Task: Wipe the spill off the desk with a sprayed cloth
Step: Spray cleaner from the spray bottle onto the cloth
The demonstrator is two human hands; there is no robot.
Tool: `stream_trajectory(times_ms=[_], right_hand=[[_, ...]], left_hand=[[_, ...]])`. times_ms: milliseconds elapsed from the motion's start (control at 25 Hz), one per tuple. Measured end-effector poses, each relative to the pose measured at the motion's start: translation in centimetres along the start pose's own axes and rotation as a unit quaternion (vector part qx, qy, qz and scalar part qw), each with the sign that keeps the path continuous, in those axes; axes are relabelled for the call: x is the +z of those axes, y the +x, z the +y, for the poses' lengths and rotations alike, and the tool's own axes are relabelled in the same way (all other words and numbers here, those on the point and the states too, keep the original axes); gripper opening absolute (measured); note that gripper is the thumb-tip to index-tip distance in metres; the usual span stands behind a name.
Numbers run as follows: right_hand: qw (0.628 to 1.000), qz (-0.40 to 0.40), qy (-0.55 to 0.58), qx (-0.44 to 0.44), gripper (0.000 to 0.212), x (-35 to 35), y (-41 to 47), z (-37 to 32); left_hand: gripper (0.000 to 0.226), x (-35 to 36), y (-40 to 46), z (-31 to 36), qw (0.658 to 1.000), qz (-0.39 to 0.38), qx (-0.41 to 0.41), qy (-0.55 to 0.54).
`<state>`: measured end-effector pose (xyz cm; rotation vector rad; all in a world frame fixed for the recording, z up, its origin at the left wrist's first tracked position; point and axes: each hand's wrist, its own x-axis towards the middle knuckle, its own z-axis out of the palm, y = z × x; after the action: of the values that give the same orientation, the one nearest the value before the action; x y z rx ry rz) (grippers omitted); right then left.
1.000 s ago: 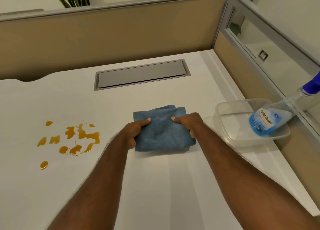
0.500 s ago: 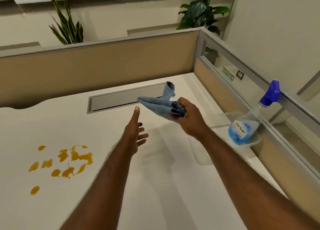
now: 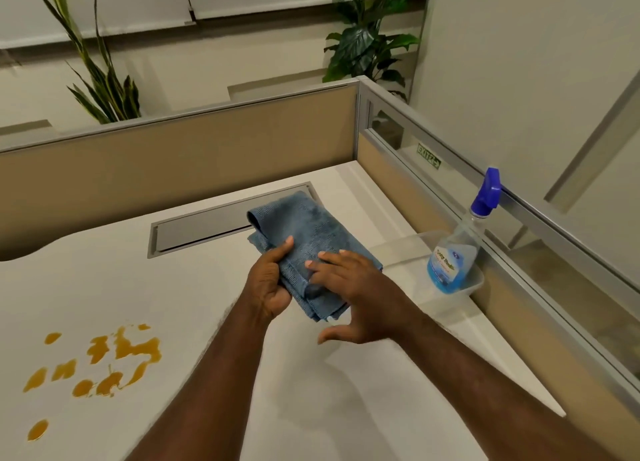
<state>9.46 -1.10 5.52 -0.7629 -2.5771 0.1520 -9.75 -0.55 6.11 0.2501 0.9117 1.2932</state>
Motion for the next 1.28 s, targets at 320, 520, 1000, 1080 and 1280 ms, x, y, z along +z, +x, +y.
stream_trajectory(times_ms=[320,520,1000,1080,1280], right_hand=[[0.705,0.552,0.027,0.445,0.076,-4.7,-5.4,9.6],[0.742,0.501,0.121,0.429,0.071,-5.3,-4.4,12.9],[0.79,0.365,0.208,0.448,0.054,-5.1,-2.9,15.9],[0.798,0.376,0.207,0.423,0.052,-6.1,-2.6,15.2],[0.818,0.398,0.238,0.341,0.045,-9.8,-0.2,11.0]], left_hand=[[0.049,0.8,1.3,-0.9,0.998,-0.041,0.028,-0.028],[0.051,1.8,1.8,-1.2,0.999,-0.026,0.047,0.004],[0.051,2.0,2.2,-1.0,0.998,-0.011,0.053,0.033],[0.052,2.3,2.1,-0.6,0.997,-0.003,0.063,0.04],[0.053,3.3,2.0,1.5,0.992,-0.011,0.112,0.055]])
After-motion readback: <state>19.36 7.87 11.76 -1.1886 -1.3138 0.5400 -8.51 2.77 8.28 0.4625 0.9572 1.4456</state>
